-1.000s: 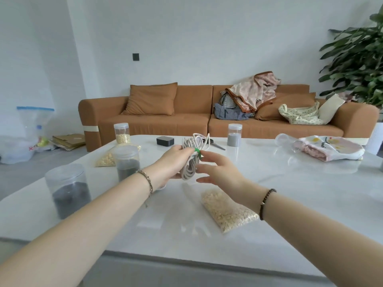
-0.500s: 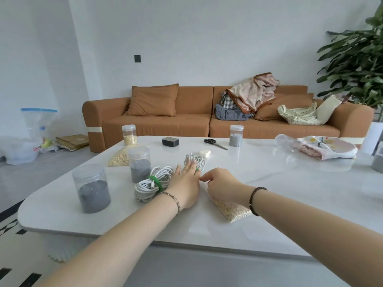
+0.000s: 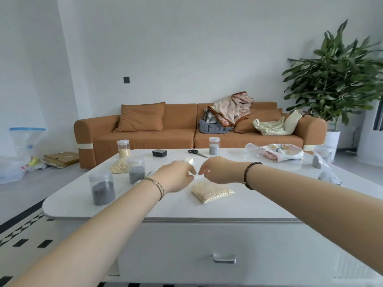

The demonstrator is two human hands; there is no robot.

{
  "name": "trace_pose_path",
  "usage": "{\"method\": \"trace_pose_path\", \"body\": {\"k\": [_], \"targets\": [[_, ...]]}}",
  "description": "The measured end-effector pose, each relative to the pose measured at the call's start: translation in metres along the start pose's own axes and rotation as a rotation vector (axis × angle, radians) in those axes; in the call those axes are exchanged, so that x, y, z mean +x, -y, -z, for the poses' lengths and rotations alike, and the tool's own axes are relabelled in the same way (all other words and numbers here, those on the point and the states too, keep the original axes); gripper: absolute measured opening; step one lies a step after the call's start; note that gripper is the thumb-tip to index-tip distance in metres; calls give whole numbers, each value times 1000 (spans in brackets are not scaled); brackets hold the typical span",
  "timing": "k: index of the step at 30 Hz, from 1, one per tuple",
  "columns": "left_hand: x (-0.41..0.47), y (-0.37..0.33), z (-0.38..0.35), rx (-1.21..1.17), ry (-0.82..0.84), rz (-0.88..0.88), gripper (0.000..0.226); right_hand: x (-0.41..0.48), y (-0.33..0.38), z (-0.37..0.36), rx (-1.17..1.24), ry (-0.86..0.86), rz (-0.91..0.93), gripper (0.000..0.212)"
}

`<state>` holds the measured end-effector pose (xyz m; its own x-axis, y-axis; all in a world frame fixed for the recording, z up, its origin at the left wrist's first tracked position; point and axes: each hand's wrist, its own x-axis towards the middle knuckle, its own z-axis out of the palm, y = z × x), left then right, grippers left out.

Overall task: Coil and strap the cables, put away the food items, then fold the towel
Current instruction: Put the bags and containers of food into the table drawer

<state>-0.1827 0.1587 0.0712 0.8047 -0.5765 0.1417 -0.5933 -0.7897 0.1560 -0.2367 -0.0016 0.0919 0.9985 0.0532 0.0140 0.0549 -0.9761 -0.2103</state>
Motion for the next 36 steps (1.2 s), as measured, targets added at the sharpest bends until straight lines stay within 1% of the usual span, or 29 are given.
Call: {"method": "trace_pose_path", "body": {"k": [4,8,14,17,19,21,26,28,30,33,36], "targets": [[-42,-20,6,-90,-75,-30,33,-47,5,-13,-25,-10,-16,44],[-88,-41,-12,-161,-77,-49,30,-90,1,-45,-39,-18,-13,46],[-88,-73,-40,-201,-71,-97,28,-116,-26,-74,37,-79,14,43],[-84,-87,-69,-203,-27,-111,20,-122,-41,-95,61,-81,-13,40],[-84,-92,-93,-178,20,-104,18,-122,-53,-116,56,-38,-30,44],[-83,-90,-116,-165,55,-83,20,-120,-62,-136,70,4,-42,49],[-76,-80,-150,-208,136,-32,33,-113,-69,-173,111,119,-72,54],[-75,-81,-163,-180,216,-22,33,-107,-74,-187,110,149,-80,55],[-74,-86,-176,-98,276,-8,30,-103,-80,-198,123,147,-85,60],[-79,-89,-190,-15,265,13,30,-108,-82,-206,165,88,-70,71],[-77,-88,-193,4,208,-34,33,-109,-84,-206,172,76,-55,68]]}}
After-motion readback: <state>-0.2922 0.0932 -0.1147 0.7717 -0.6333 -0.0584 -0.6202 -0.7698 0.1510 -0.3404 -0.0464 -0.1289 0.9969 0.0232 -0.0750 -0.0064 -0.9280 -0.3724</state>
